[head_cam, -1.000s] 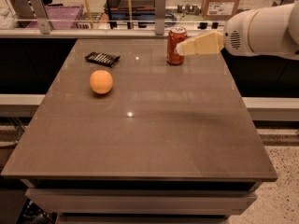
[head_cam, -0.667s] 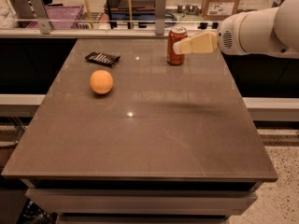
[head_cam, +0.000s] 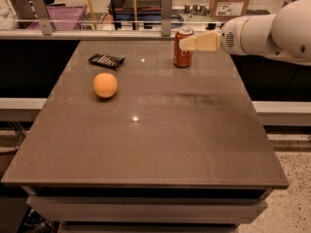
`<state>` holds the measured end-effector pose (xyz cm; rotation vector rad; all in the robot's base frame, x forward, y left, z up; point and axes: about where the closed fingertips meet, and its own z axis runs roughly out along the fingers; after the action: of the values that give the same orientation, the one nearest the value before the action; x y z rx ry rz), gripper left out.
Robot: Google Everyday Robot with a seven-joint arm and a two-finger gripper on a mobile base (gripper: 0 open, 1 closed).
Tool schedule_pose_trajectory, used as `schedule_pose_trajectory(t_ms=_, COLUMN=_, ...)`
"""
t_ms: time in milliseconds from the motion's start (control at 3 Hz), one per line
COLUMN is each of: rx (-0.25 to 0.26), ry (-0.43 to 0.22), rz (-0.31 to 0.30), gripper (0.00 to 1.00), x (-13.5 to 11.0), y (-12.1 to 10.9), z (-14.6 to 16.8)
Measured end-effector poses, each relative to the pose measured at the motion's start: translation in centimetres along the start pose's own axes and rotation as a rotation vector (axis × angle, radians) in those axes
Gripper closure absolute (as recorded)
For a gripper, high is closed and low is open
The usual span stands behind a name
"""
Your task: Knock coke can over
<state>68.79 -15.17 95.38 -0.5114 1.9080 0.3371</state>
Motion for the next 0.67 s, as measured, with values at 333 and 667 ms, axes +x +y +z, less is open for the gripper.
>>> schedule_pose_trajectory(t_ms=333, rx=-0.001, ry=-0.055, rz=0.021, gripper=0.00, x=-0.3, y=-1.1, z=3.0)
schedule_pose_trajectory(t_ms=667, rx=0.001, ry=-0.057, rz=0.025, gripper=0.00, x=0.0, y=-1.3, z=4.6)
